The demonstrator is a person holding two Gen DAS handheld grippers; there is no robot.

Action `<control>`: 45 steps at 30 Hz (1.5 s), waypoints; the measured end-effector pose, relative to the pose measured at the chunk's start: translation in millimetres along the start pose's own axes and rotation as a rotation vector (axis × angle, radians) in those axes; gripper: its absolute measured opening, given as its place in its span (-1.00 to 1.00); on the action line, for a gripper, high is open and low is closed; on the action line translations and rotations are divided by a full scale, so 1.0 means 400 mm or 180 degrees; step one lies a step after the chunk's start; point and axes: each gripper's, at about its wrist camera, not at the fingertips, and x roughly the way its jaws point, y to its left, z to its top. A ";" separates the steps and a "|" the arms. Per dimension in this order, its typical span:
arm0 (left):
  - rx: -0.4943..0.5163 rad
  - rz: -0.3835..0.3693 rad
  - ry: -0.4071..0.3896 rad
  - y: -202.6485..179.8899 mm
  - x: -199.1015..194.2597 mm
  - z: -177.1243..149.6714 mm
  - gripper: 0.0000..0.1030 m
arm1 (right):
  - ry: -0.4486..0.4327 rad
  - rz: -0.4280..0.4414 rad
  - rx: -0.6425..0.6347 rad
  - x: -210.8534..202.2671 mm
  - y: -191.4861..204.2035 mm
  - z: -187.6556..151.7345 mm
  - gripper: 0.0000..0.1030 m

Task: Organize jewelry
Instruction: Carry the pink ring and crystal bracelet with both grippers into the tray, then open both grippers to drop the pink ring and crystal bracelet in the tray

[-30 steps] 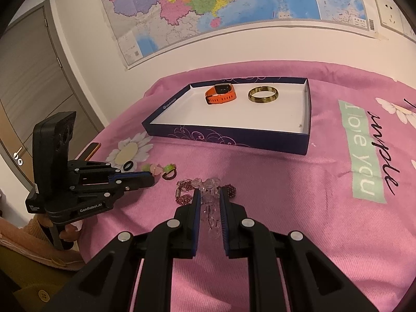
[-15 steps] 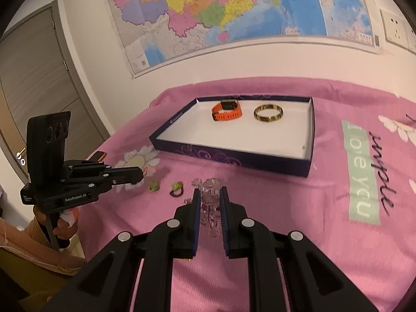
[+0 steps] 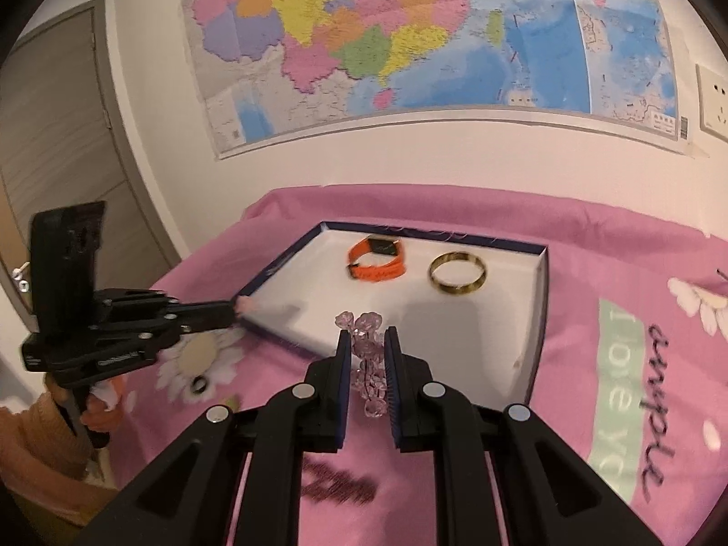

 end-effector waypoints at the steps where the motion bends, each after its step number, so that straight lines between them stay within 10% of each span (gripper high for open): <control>1: -0.0010 -0.0011 -0.0004 0.008 0.009 0.011 -0.93 | 0.0004 -0.0023 0.0001 0.011 -0.008 0.010 -0.75; 45: -0.0083 0.0185 0.0658 0.057 0.320 0.100 -0.92 | 0.0488 -0.0134 0.0189 0.253 -0.090 0.074 -0.81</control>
